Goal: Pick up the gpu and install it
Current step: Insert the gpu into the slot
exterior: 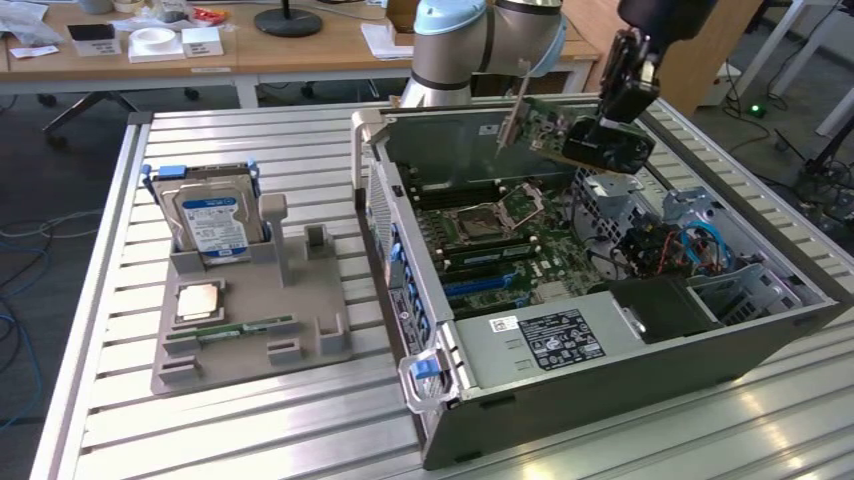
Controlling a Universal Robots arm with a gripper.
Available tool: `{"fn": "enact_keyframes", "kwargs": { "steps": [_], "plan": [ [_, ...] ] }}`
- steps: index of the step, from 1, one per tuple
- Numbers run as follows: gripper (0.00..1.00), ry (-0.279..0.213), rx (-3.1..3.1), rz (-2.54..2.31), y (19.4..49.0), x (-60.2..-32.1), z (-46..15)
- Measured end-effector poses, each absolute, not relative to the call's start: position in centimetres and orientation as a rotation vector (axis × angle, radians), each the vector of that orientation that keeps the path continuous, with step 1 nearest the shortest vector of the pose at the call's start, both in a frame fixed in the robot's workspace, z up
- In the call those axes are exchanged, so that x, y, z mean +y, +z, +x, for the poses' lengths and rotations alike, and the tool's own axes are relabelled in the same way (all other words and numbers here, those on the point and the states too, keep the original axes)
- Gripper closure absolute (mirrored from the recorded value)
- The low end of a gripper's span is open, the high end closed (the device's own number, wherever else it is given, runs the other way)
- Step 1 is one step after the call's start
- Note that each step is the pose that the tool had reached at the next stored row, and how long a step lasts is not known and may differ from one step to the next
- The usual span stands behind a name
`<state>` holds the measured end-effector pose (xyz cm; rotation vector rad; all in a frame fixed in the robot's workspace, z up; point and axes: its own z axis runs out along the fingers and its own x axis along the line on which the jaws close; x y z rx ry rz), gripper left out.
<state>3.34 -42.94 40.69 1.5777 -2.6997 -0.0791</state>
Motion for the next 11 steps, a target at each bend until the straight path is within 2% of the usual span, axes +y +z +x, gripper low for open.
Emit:
{"fn": "enact_keyframes", "kwargs": {
  "steps": [11],
  "plan": [
    [0.73,-0.069,-2.529,1.825,40.21,-42.94,3.34]
  ]
}}
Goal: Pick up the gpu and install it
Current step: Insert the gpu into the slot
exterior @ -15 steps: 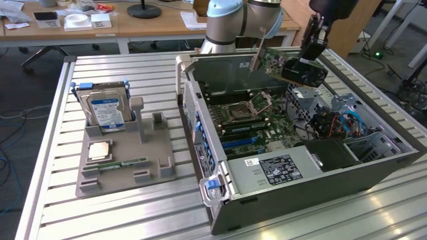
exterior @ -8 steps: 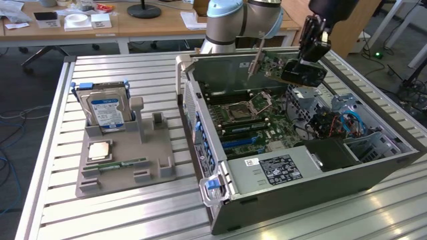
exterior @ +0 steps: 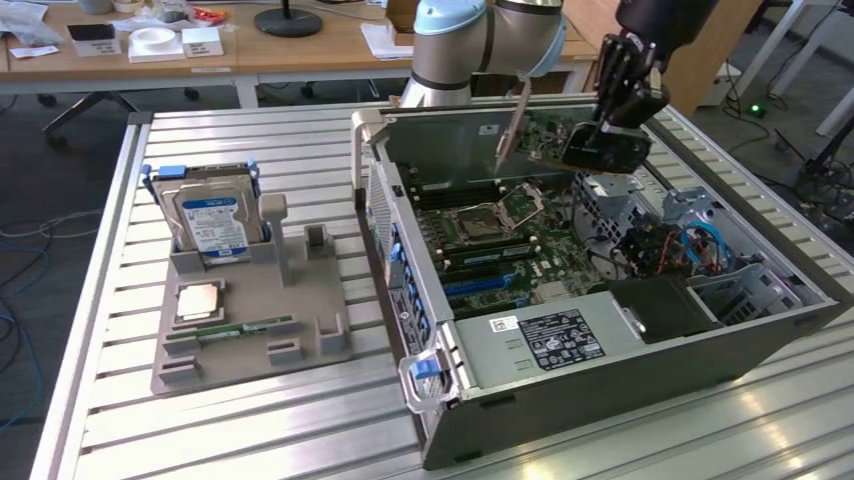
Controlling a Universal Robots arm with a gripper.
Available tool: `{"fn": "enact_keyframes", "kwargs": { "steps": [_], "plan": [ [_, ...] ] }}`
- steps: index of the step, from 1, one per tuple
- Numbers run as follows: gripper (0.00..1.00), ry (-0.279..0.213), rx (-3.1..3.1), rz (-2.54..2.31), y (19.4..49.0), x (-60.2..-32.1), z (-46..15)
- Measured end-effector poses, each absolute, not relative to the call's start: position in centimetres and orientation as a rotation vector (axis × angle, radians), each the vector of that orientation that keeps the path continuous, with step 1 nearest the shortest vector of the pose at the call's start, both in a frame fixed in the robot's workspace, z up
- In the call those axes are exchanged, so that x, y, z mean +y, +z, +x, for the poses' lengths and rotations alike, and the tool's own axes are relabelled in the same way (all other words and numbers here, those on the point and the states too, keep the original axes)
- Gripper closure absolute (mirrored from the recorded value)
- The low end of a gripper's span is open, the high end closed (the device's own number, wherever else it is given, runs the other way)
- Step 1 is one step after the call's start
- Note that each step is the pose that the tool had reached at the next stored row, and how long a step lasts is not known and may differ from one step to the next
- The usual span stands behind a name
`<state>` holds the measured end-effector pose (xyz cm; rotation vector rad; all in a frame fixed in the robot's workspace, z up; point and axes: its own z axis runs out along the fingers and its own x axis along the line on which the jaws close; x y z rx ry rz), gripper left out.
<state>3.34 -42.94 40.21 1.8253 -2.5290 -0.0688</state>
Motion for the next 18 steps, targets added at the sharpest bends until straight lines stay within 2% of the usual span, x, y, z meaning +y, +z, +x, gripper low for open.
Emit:
{"fn": "enact_keyframes", "kwargs": {
  "steps": [18],
  "plan": [
    [0.73,-0.062,-2.278,2.122,39.83,-42.94,3.27]
  ]
}}
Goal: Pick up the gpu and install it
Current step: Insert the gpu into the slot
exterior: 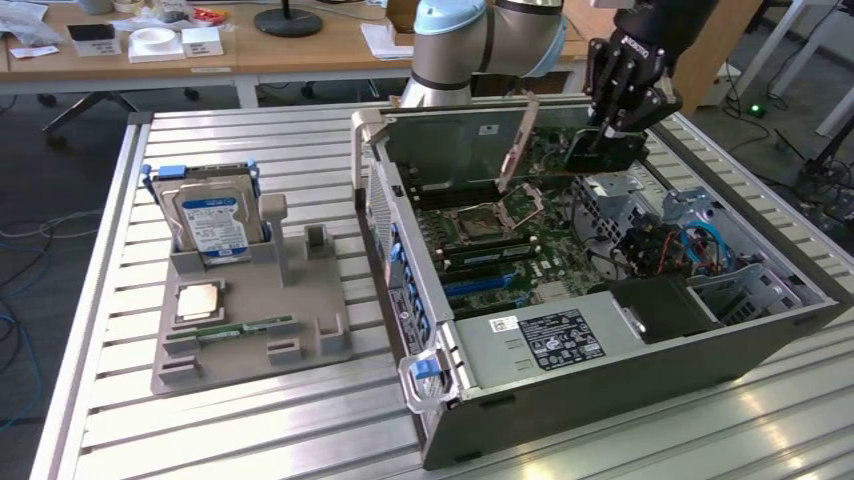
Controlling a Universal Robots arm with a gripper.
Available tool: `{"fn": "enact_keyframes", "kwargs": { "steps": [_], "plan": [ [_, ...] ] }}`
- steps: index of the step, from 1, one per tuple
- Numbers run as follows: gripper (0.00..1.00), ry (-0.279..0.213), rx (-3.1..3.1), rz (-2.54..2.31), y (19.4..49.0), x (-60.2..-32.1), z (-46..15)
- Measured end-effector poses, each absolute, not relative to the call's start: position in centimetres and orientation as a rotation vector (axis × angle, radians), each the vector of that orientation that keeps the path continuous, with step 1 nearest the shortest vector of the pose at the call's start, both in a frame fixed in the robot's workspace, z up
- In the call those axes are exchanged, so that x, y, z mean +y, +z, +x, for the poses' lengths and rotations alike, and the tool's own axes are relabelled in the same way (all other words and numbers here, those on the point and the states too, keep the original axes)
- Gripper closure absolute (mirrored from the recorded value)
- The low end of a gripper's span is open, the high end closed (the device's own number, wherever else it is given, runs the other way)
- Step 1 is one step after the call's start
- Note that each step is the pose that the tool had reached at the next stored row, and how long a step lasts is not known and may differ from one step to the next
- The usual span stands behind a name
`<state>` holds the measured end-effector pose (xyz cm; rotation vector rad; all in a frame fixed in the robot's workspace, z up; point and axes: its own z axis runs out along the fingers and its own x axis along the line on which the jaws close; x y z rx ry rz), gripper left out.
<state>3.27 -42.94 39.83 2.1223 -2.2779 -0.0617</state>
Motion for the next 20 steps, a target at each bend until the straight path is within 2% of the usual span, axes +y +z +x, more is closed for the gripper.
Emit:
{"fn": "enact_keyframes", "kwargs": {
  "steps": [7,20],
  "plan": [
    [0.73,-0.02,-2.3,2.142,39.3,-42.9,1.7],
    [0.73,-0.019,-2.3,2.143,37.0,-42.9,1.0]
  ]
}}
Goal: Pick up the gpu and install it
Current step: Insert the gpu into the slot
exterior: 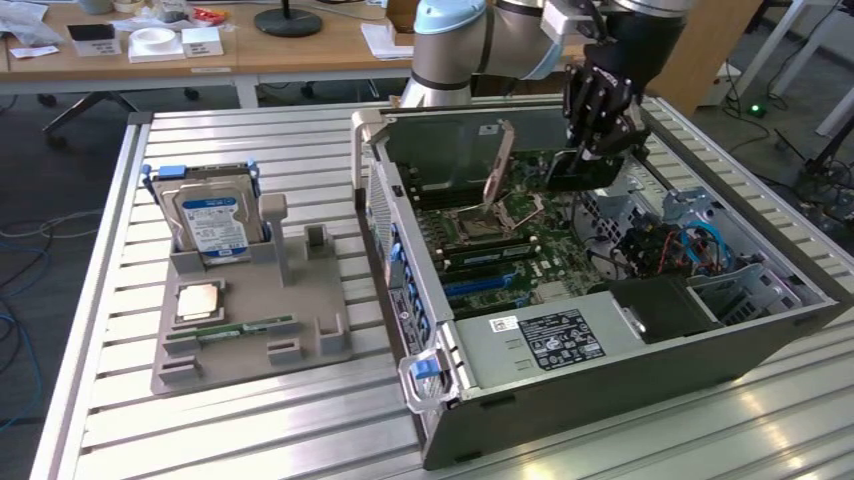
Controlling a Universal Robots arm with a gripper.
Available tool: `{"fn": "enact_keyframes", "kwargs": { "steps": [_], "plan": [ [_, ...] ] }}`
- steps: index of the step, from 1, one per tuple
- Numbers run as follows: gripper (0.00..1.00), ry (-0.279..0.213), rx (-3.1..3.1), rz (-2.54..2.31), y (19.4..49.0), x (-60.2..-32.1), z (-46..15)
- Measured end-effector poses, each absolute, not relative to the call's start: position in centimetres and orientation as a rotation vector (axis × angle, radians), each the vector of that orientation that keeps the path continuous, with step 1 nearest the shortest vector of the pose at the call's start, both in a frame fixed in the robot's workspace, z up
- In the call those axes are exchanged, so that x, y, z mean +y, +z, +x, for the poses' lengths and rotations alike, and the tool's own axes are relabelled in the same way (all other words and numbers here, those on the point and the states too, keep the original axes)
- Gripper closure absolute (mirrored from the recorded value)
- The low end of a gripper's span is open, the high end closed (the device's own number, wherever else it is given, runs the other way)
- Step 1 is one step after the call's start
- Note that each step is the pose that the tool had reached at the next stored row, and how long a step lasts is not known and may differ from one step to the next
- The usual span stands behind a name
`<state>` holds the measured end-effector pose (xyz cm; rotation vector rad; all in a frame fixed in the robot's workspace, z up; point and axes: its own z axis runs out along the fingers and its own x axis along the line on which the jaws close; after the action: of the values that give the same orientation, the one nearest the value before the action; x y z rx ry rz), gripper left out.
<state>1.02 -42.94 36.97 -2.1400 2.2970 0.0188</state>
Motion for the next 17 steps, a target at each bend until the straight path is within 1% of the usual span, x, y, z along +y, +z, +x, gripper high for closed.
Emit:
{"fn": "enact_keyframes", "kwargs": {
  "steps": [6,17],
  "plan": [
    [0.73,0.019,2.297,-2.14,36.0,-42.9,0.9],
    [0.73,0.018,2.297,-2.139,35.9,-43.0,-0.6]
  ]
}}
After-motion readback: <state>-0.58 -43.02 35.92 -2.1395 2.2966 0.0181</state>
